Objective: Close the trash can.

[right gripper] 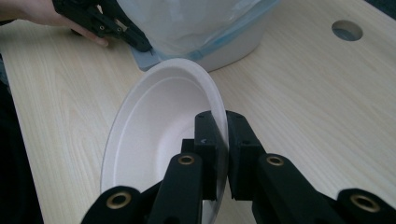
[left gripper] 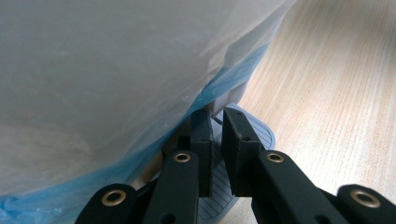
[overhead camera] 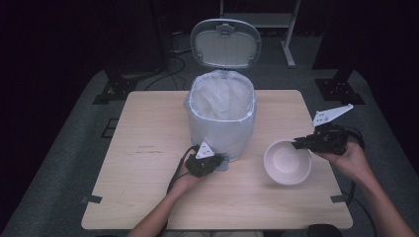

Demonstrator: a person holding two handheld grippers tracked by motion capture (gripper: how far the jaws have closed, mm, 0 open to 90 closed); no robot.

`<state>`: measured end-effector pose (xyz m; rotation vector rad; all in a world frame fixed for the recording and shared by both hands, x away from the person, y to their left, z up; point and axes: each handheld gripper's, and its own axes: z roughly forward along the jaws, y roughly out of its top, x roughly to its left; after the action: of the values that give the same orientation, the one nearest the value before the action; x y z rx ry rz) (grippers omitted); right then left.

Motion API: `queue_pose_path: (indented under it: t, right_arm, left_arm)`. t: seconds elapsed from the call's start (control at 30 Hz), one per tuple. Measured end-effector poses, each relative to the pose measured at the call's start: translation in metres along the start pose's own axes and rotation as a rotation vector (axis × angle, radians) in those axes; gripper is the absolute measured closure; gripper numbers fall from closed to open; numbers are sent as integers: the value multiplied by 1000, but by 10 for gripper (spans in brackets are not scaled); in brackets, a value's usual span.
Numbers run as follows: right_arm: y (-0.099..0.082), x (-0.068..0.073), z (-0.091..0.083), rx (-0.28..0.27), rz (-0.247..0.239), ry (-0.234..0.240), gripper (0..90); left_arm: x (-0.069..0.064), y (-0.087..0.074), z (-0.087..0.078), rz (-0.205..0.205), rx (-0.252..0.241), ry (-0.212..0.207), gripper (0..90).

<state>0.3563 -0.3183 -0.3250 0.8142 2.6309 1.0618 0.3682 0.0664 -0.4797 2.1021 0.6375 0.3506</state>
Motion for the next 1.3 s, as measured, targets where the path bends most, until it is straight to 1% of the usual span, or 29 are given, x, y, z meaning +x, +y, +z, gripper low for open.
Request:
queue_pose_path:
  t: [0.5,0.73,1.1,1.3]
  right_arm:
    - [23,3,-13,-3,-28,-3,837]
    - [30,3,-21,-15,-29,-6,837]
    - [41,5,-31,-15,-39,-12,837]
    - [50,7,-37,-19,-48,-12,837]
  left_arm:
    - [0,0,0,0,0,0,829]
    - [0,0,0,1,-1,0,828]
    - [0,0,0,0,0,-1,829]
    - [0,0,0,-1,1,-2,829]
